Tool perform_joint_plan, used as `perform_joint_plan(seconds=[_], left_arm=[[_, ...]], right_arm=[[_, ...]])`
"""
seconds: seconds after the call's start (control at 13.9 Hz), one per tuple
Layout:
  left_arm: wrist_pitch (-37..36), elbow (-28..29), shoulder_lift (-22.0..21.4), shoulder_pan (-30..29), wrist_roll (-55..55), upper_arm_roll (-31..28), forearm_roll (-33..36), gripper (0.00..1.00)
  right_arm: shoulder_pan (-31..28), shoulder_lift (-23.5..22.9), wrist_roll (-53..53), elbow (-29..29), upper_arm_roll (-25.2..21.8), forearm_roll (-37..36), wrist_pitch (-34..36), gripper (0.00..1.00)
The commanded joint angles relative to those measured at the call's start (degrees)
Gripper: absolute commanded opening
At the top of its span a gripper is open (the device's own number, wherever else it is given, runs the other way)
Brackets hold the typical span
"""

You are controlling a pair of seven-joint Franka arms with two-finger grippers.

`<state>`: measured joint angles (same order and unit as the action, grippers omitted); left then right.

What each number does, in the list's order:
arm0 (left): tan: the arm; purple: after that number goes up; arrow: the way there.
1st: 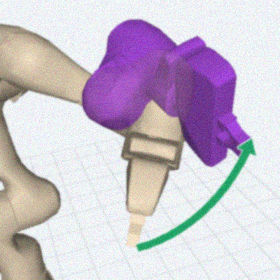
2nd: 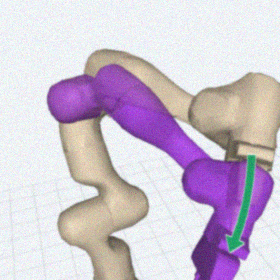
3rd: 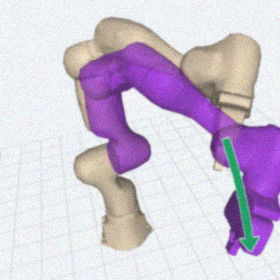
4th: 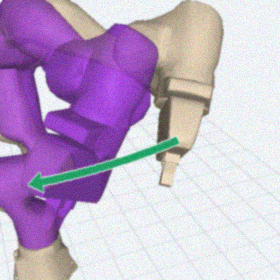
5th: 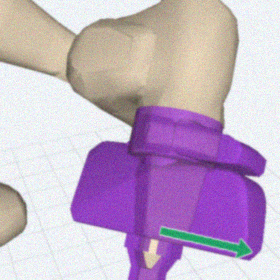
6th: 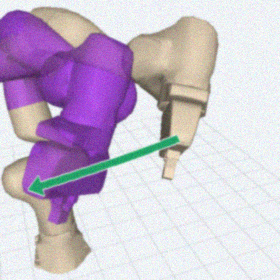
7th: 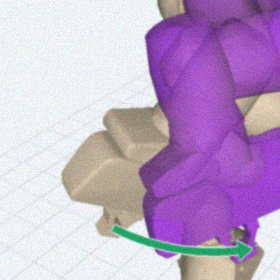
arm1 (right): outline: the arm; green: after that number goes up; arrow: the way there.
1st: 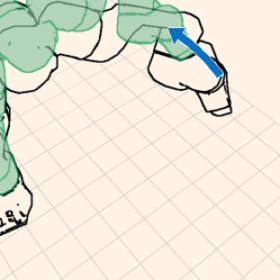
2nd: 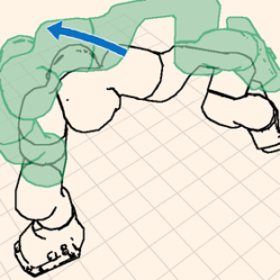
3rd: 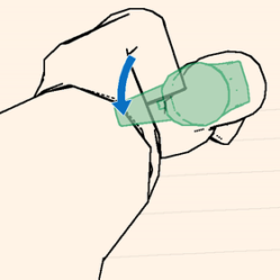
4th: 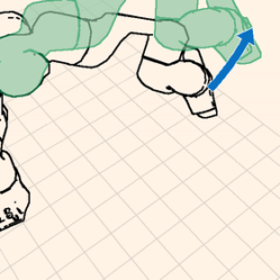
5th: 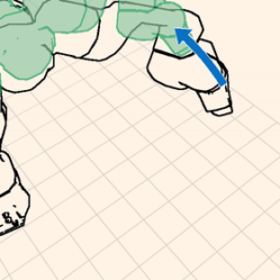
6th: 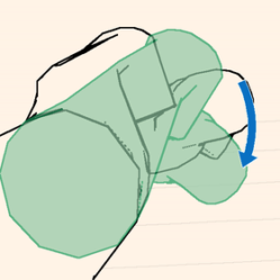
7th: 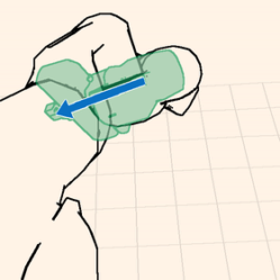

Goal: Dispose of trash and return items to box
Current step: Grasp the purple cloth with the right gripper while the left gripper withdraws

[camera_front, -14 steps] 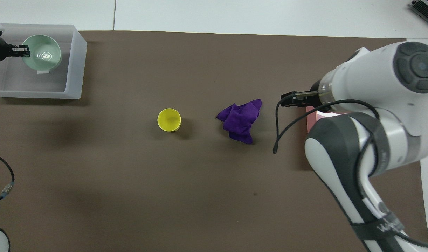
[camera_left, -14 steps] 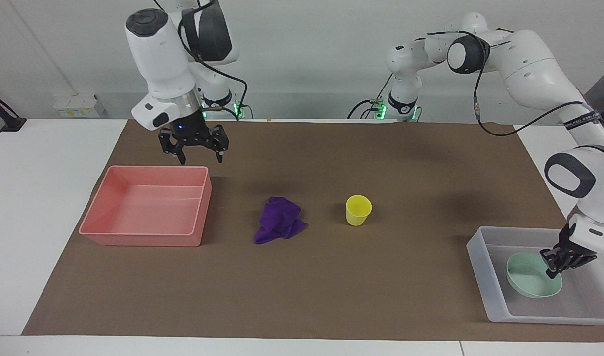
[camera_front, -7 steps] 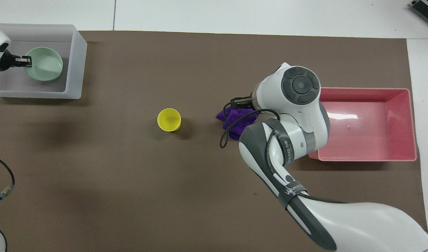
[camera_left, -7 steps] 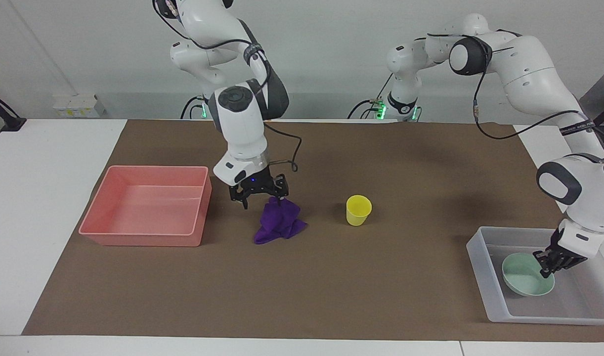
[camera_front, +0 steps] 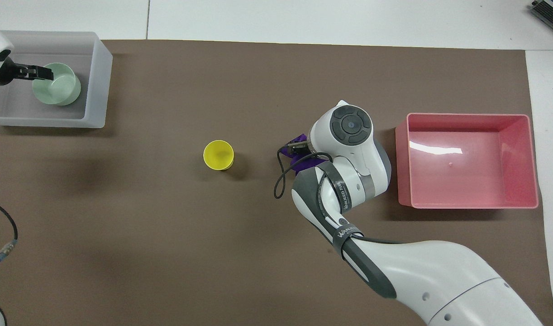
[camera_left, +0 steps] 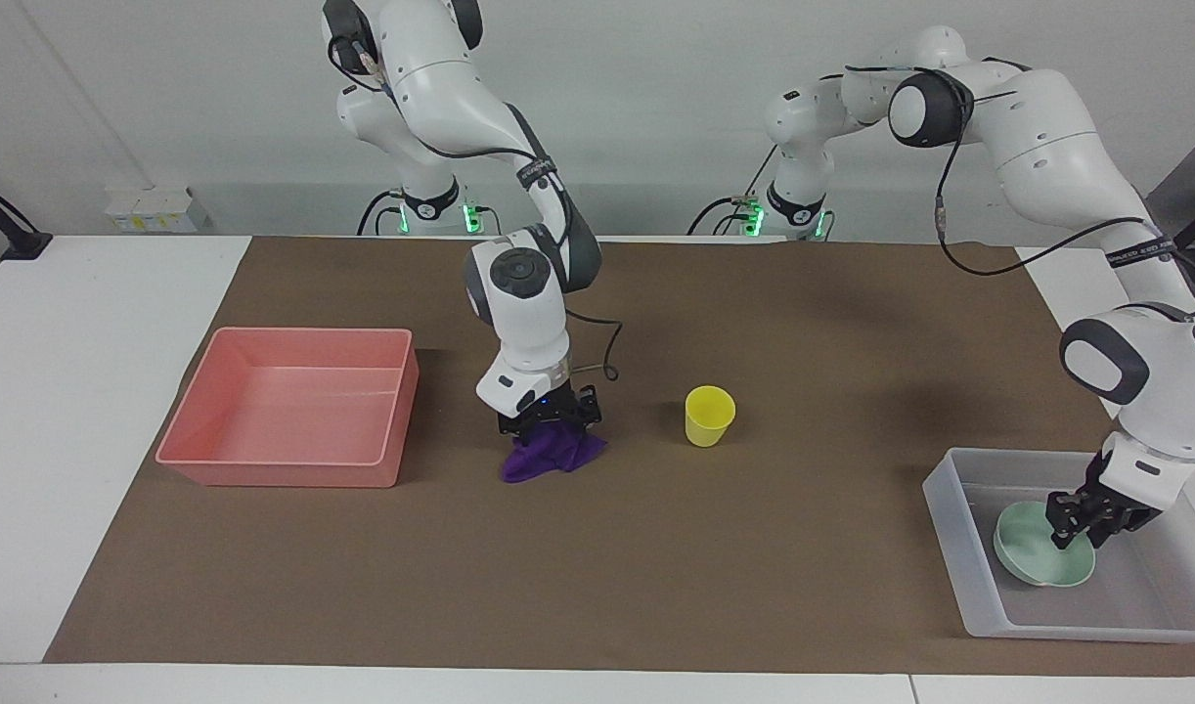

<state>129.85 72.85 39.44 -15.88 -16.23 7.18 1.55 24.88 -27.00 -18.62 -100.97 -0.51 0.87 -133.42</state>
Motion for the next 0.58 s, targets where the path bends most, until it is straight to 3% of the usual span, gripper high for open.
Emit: perform_joint_plan(seconds=[0.0,0.36,0.51], left_arm=[[-5.29,2.63,-6.37,2.77,-0.12,-0.41,1.00,1.00],[-6.97,17.74,-21.84,10.33,3.63,-0.50,0.91,1.00],[-8.64,21.44,-24.75,14.28,8.82,-0.50,0.91,1.00]], right_arm=[[0.00,1.68,-1.51,-1.07,-0.02,-0.52,3.85,0.00],[0.08,2.56,-4.67,0.07,-0.02,-0.43,5.79,0.00],[-0.70,4.40,-4.68,1.65,-0.02,0.36,9.03,0.00]])
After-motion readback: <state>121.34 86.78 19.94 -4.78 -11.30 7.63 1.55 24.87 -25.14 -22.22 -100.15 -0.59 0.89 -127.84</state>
